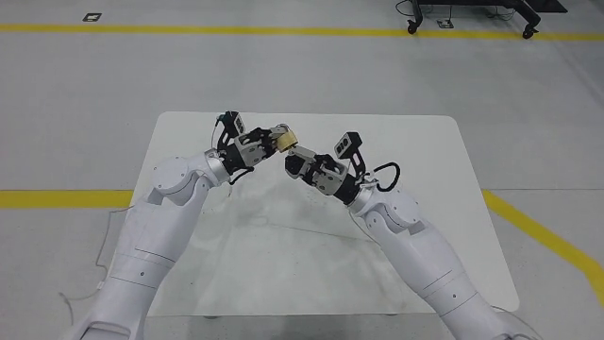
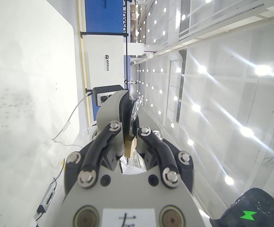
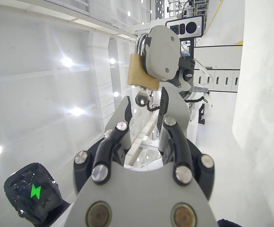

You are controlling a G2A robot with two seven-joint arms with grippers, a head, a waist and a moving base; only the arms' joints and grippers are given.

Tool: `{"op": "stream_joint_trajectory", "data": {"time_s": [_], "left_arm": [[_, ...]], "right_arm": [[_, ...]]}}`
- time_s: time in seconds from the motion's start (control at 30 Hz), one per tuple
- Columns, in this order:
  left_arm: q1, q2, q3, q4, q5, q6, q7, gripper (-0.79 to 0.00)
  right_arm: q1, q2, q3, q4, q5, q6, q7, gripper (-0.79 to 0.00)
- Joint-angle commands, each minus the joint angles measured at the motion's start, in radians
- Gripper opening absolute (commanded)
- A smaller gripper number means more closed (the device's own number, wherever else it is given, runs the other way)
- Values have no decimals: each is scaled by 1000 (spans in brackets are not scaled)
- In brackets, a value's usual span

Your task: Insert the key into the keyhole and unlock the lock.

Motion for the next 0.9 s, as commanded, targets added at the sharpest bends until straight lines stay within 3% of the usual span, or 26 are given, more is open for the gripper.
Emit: {"op": "stream_joint_trajectory", "data": {"time_s": [0.0, 0.07, 0.53, 0.7, 0.87], "left_arm": [[0, 0, 0, 0, 1, -2, -1, -785], [-1, 0, 0, 1, 2, -3, -3, -785], [5, 0, 6, -12, 23, -43, -19, -785], [13, 0, 4, -22, 45, -87, -8, -785], [25, 3, 3, -44, 104, -140, 20, -785]], "right_arm": [[2, -1, 1, 5, 10, 3, 1, -600], [3, -3, 3, 9, 24, 6, 8, -779], [16, -16, -5, 30, 133, 92, 50, -785], [24, -28, -8, 56, 252, 126, 85, -785], [32, -37, 2, 106, 444, 233, 225, -785]]}}
